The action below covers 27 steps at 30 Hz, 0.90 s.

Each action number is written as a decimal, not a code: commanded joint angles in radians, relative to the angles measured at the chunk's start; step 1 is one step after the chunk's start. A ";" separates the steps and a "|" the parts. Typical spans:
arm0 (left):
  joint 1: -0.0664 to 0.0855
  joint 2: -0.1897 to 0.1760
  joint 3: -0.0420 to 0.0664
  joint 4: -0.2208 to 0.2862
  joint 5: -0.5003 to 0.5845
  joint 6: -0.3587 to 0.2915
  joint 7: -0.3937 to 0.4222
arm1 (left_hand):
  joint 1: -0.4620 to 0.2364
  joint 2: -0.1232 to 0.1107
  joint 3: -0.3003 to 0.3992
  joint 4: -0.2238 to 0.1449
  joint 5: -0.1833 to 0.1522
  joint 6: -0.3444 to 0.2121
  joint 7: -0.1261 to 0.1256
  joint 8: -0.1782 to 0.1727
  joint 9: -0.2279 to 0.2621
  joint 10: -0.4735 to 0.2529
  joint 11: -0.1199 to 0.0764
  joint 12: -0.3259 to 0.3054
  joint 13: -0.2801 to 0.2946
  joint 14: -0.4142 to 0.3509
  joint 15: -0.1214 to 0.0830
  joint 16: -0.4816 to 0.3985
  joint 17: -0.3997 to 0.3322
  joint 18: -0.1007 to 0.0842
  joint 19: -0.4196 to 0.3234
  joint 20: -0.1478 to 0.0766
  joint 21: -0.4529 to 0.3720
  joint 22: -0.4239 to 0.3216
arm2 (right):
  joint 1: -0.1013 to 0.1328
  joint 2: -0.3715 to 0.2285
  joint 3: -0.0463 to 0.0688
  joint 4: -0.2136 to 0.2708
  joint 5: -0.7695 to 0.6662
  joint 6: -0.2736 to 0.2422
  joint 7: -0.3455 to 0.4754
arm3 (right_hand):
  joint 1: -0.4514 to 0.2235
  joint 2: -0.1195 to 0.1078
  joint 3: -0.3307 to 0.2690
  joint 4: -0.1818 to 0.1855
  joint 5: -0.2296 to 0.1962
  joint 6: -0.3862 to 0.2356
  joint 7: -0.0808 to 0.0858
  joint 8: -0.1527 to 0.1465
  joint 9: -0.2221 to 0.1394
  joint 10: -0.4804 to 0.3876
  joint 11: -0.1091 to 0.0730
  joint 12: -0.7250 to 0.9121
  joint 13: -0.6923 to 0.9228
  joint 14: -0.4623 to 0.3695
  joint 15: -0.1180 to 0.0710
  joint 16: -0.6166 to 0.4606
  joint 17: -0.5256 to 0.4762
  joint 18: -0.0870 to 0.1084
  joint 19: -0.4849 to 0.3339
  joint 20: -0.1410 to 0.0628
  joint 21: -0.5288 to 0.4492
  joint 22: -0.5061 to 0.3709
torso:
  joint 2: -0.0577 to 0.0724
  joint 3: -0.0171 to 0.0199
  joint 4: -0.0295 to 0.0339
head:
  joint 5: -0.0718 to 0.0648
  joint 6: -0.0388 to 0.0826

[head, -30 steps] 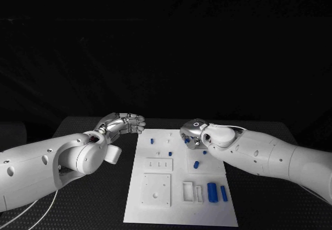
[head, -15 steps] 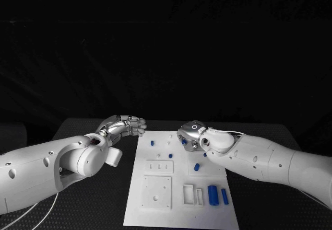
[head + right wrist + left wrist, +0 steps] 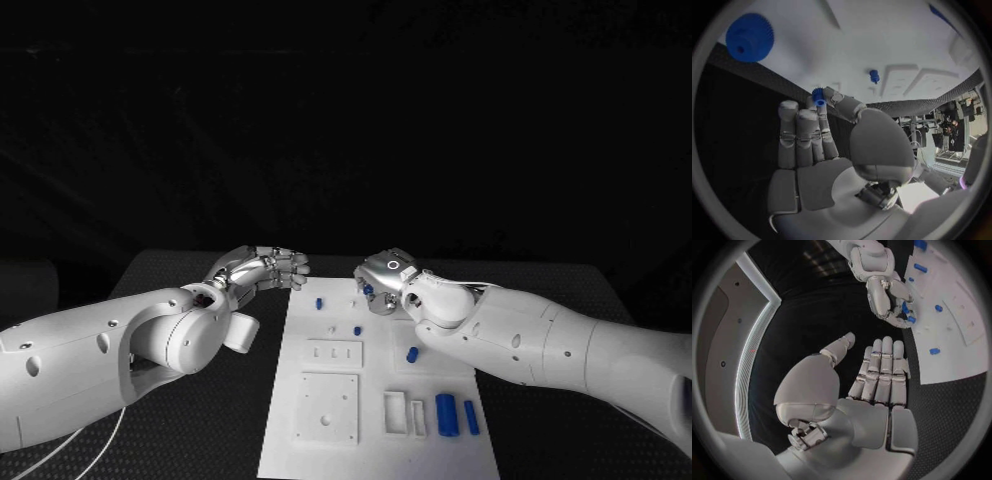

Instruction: Assemble the parts on the task board

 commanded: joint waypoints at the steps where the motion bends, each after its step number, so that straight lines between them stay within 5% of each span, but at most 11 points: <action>1: 0.003 0.007 0.001 -0.001 0.002 0.016 0.005 | -0.008 0.001 0.002 -0.002 0.003 -0.003 0.005 -0.007 -0.001 -0.004 0.004 -0.004 -0.001 0.002 0.008 -0.007 0.002 0.014 -0.007 -0.001 0.005 0.024 | 0.002 0.011 0.000 -0.006 -0.026 -0.031 -0.032 | 0.004 -0.003 0.005 0.000 0.002 0.004 0.001 0.006 0.000 0.068 -0.014 0.000 0.002 -0.022 -0.024 0.005 -0.001 0.031 0.028 -0.033 0.005 0.023 | 0.002 -0.0005 0.0005 | -0.001 0.002; 11: 0.010 0.012 0.001 0.003 0.002 0.016 0.005 | -0.008 0.001 0.003 -0.003 0.003 -0.003 0.005 -0.007 -0.001 -0.004 0.004 -0.005 -0.002 0.002 0.008 -0.007 0.002 0.014 -0.007 -0.001 0.005 0.024 | 0.009 0.037 0.000 -0.039 -0.030 -0.021 -0.034 | 0.004 -0.004 0.008 0.000 0.002 0.005 0.001 0.005 0.000 0.069 -0.015 -0.001 0.003 -0.023 -0.024 0.006 -0.002 0.031 0.027 -0.033 0.007 0.023 | 0.006 -0.0008 0.0008 | 0.003 0.004; 27: 0.024 0.011 0.001 0.020 0.002 0.014 0.004 | -0.008 0.000 0.003 -0.005 0.003 -0.002 0.005 -0.008 -0.001 -0.003 0.004 -0.006 -0.002 0.002 0.008 -0.009 0.003 0.014 -0.008 -0.001 0.006 0.024 | 0.010 0.060 0.000 -0.063 -0.030 -0.009 -0.027 | 0.003 -0.005 0.010 0.001 0.002 0.005 0.001 0.004 0.000 0.070 -0.015 -0.003 0.003 -0.023 -0.024 0.007 -0.002 0.031 0.026 -0.033 0.009 0.022 | 0.022 -0.0082 0.0170 | -0.001 0.004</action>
